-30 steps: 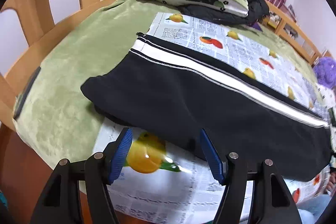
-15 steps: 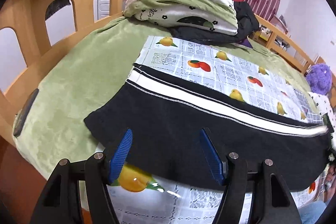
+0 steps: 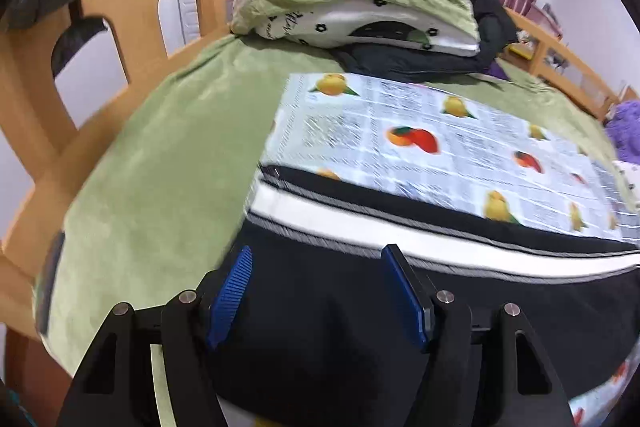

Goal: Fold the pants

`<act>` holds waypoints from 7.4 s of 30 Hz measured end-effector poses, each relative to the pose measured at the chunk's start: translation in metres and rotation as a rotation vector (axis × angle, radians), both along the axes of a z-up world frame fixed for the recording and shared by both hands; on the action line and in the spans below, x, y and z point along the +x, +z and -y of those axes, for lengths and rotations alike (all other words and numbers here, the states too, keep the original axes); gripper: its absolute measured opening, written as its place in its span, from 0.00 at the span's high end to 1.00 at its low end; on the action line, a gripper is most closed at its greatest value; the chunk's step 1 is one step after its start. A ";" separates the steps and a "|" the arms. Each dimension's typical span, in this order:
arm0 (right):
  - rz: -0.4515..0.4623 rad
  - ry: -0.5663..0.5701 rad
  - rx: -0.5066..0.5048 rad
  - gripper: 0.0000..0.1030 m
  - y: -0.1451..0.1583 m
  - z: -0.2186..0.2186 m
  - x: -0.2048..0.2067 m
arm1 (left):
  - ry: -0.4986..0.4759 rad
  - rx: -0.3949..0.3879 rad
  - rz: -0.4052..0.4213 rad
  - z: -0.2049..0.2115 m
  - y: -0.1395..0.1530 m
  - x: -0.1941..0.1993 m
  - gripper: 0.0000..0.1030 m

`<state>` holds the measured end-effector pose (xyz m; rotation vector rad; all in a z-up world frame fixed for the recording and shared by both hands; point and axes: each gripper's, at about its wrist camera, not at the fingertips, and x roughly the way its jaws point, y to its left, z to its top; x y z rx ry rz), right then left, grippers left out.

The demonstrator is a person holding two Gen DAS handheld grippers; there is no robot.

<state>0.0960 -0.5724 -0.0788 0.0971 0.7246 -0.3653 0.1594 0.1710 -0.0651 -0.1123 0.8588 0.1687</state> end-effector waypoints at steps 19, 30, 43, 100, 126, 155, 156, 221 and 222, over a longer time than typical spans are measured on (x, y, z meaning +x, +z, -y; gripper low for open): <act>-0.323 0.769 -0.015 0.86 -0.085 -0.142 0.173 | 0.059 -0.104 -0.101 -0.045 -0.073 0.104 0.44; -0.225 0.747 -0.064 0.97 -0.065 -0.149 0.175 | 0.032 -0.069 0.011 -0.052 -0.045 0.092 0.80; -0.105 0.535 -0.022 0.42 -0.039 -0.078 0.149 | 0.068 0.027 -0.052 -0.032 -0.056 0.083 0.46; -0.049 0.075 0.356 0.58 -0.040 -0.192 -0.021 | -0.118 -0.008 0.269 0.097 0.061 -0.060 0.82; 0.006 0.078 0.345 0.56 -0.041 -0.146 -0.045 | -0.499 -0.180 0.099 0.256 0.002 -0.082 0.31; -0.140 0.350 0.308 0.88 -0.090 -0.277 -0.007 | -0.085 -0.388 0.080 0.095 -0.017 -0.030 0.30; -0.136 0.372 0.299 0.83 -0.084 -0.279 -0.008 | -0.081 -0.392 0.075 0.095 -0.018 -0.030 0.30; 0.169 0.256 0.266 0.56 0.090 -0.176 -0.124 | -0.254 -0.083 0.323 0.141 0.110 -0.160 0.42; 0.180 0.235 0.250 0.54 0.099 -0.168 -0.132 | -0.272 -0.093 0.321 0.139 0.116 -0.162 0.41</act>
